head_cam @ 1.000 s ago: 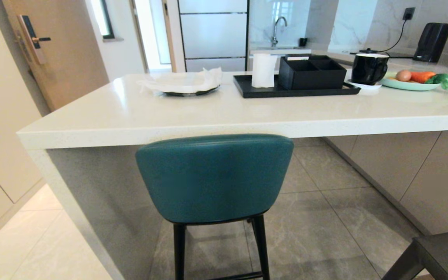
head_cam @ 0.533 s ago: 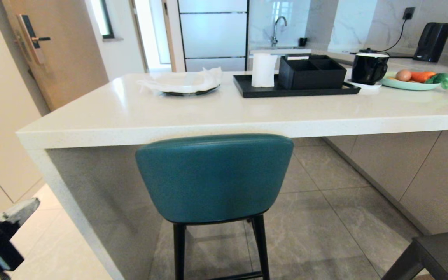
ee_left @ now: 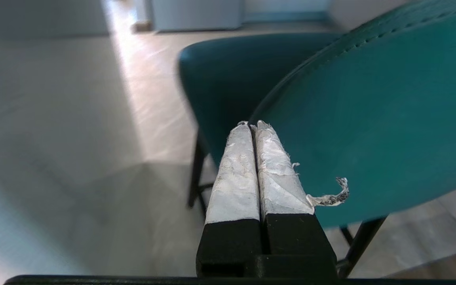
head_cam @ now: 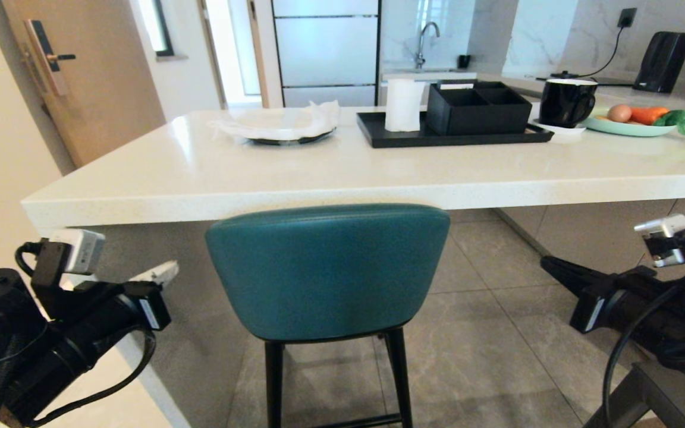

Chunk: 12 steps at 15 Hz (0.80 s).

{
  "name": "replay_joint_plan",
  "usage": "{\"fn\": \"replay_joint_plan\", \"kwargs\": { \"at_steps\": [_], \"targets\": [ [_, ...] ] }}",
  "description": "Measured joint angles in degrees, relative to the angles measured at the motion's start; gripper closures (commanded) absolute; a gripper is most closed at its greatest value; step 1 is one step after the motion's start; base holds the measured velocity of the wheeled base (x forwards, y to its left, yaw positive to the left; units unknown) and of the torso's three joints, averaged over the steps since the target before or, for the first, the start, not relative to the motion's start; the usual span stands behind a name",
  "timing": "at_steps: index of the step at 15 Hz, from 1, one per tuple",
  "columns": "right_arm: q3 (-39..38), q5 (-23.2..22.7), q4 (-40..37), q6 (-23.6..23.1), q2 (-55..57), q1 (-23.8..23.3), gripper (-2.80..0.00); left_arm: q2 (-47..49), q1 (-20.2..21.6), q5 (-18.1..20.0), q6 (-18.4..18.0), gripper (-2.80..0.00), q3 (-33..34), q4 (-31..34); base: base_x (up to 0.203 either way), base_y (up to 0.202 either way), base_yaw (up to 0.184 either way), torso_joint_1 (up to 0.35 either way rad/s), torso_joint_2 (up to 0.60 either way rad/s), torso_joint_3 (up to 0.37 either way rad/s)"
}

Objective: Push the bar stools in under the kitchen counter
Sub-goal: Pull the blue chair out from under the dining table

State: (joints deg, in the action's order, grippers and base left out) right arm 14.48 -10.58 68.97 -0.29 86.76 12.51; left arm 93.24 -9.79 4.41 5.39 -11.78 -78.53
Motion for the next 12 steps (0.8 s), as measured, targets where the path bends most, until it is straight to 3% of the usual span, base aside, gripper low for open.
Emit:
{"fn": "replay_joint_plan", "kwargs": {
  "at_steps": [2, 5, 8, 12],
  "targets": [
    [-0.45, 0.74, 4.73, 2.54, 4.73, 2.36, 0.0, 6.91, -0.18, 1.91, -0.18, 0.0, 0.15, -7.06, 0.0, 0.0, 0.0, 0.0, 0.0, 0.0],
    [-0.79, 1.97, 10.62, 2.83, 11.56, 3.94, 0.0, 12.52, 0.21, 7.36, -0.4, 0.0, -1.62, -8.62, 0.0, 0.0, 0.0, 0.0, 0.0, 0.0],
    [-0.14, 5.83, 17.16, 4.51, 19.61, 4.37, 0.0, 15.65, 0.48, 7.72, -0.66, 0.0, -5.83, -8.62, 0.0, 0.0, 0.0, 0.0, 0.0, 0.0],
    [6.72, 6.73, 18.18, 6.19, 24.94, 4.43, 0.0, 17.57, 1.51, 7.21, -0.73, 0.0, -8.02, -8.65, 0.0, 0.0, 0.0, 0.0, 0.0, 0.0]
  ]
}}
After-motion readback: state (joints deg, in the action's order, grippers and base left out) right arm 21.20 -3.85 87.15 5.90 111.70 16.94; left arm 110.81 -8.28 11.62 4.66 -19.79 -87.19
